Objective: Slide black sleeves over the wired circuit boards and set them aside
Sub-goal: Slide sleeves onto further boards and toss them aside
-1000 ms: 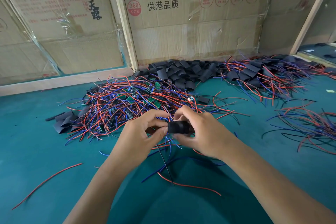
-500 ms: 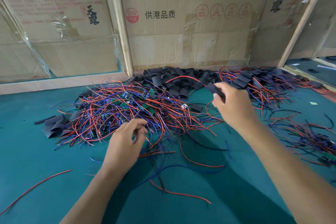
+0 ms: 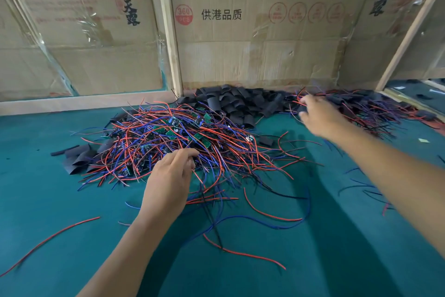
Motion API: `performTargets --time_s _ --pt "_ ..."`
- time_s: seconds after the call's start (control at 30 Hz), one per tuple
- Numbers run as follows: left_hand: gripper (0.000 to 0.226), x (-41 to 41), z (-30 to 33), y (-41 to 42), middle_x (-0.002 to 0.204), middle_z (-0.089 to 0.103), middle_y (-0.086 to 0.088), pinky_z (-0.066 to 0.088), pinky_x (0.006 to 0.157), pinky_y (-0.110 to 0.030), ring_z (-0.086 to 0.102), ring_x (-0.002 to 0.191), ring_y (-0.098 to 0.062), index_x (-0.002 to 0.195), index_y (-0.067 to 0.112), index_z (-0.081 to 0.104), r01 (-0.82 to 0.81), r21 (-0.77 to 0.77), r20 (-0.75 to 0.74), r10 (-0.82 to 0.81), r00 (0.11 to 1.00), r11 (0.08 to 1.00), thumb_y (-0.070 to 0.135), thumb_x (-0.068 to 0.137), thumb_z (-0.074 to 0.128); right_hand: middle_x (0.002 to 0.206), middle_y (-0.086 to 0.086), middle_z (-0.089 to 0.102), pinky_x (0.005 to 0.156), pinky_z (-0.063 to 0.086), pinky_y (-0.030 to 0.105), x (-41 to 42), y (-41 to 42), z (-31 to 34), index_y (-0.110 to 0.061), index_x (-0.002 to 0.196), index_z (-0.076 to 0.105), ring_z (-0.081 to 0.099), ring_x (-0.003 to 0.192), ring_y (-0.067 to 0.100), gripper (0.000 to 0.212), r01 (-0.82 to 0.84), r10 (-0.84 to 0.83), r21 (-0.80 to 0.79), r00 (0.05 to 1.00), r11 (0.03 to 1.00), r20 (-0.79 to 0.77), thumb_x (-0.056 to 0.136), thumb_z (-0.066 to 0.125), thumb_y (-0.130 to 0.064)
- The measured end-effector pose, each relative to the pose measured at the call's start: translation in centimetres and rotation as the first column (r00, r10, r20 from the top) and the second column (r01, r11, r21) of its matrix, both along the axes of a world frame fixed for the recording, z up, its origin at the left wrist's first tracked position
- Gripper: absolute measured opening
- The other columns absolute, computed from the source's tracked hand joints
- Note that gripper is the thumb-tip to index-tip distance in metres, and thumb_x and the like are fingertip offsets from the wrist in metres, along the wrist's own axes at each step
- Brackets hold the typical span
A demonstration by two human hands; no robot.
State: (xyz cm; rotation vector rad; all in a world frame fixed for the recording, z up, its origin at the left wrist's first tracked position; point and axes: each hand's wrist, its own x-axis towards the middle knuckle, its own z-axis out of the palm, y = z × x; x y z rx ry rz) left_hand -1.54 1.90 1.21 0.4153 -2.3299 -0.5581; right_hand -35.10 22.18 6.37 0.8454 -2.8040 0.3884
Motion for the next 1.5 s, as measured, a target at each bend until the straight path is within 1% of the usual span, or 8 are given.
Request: performTargets --time_s 0.13,0.4,0.6,0.73,0.87,1.13,1.37,1.5 --pt "0.023 0.0 0.2 0.2 0.093 0.057 0.009 0.043 0.077 -0.038 0.057 0.088 -0.025 0.116 0.014 0.066 -0.009 0.01 0.02 0.009 1.0 1.0 0.008 0.103 0.049 0.102 0.004 0.065 0.08 0.048 0.036 5.2 -3.5 -3.0 -0.016 0.103 0.061 0.06 0.094 0.025 0.03 -0.288 0.283 0.05 0.955 0.956 0.091 0.091 0.066 -0.043" --pt "0.02 0.3 0.4 0.2 0.099 0.055 0.016 0.045 0.079 -0.036 0.058 0.09 -0.018 0.113 0.016 0.066 -0.032 0.002 0.022 0.032 0.999 0.999 0.011 0.102 0.05 0.099 0.011 0.065 0.068 0.045 0.036 5.9 -4.4 -2.5 -0.015 0.094 0.057 0.06 0.086 0.031 0.016 -0.096 0.088 0.104 0.993 0.99 0.082 0.098 0.051 -0.029" --pt "0.021 -0.1 0.8 1.7 0.085 0.055 0.02 0.039 0.076 -0.023 0.051 0.081 0.0 0.116 0.024 0.062 0.044 0.068 -0.027 -0.042 0.999 0.997 0.03 0.095 0.063 0.065 -0.001 0.072 0.063 0.057 0.038 13.1 -2.6 -0.1 -0.022 0.085 0.062 0.07 0.061 0.011 0.011 -0.047 0.249 -0.582 0.93 0.812 0.272 0.095 0.058 -0.026" --pt "0.061 -0.4 0.5 5.0 0.098 0.054 0.016 0.035 0.083 -0.015 0.047 0.087 0.003 0.136 0.019 0.051 0.173 0.084 -0.004 -0.174 0.985 0.981 0.038 0.083 0.074 0.07 -0.002 0.073 0.064 0.055 0.035 20.8 -3.8 -2.2 -0.028 0.084 0.066 0.07 0.065 0.016 0.005 -0.144 0.486 -0.653 0.787 0.743 0.38 0.085 0.064 -0.033" --pt "0.049 -0.6 0.2 5.4 0.105 0.055 0.012 0.042 0.082 -0.027 0.056 0.098 -0.016 0.124 0.021 0.058 0.137 0.082 0.031 -0.14 0.99 0.987 0.025 0.079 0.076 0.068 0.011 0.07 0.056 0.054 0.037 22.9 -4.1 -3.5 -0.017 0.078 0.067 0.062 0.058 0.022 0.014 -0.048 0.561 -0.712 0.653 0.701 0.509 0.093 0.067 -0.019" --pt "0.036 -0.5 0.5 4.9 0.082 0.05 0.017 0.039 0.071 -0.024 0.048 0.078 -0.005 0.106 0.041 0.044 0.215 0.14 -0.005 -0.216 0.976 0.967 0.035 0.079 0.068 0.09 0.021 0.058 0.059 0.056 0.031 22.3 -3.2 -3.2 -0.009 0.09 0.062 0.058 0.066 0.023 0.019 0.248 0.723 -0.742 0.178 0.623 0.667 0.085 0.07 -0.026" --pt "0.038 -0.3 0.9 4.8 0.099 0.053 0.02 0.042 0.086 -0.024 0.052 0.09 -0.004 0.121 0.026 0.051 0.152 0.102 -0.113 -0.14 0.984 0.983 0.038 0.089 0.067 0.093 0.023 0.069 0.061 0.059 0.028 20.5 -3.1 -3.0 0.003 0.108 0.065 0.07 0.071 0.026 0.018 0.44 0.778 -0.77 0.216 0.462 0.59 0.095 0.058 -0.007" --pt "0.029 -1.8 2.3 2.1 0.113 0.052 0.013 0.039 0.091 -0.023 0.049 0.1 -0.008 0.121 0.022 0.052 0.112 0.146 0.052 -0.121 0.991 0.983 0.022 0.095 0.063 0.092 0.026 0.07 0.065 0.062 0.029 20.1 -3.3 -3.1 0.012 0.111 0.06 0.073 0.077 0.031 0.02 0.481 0.793 -0.774 0.23 0.411 0.564 0.095 0.056 -0.001"
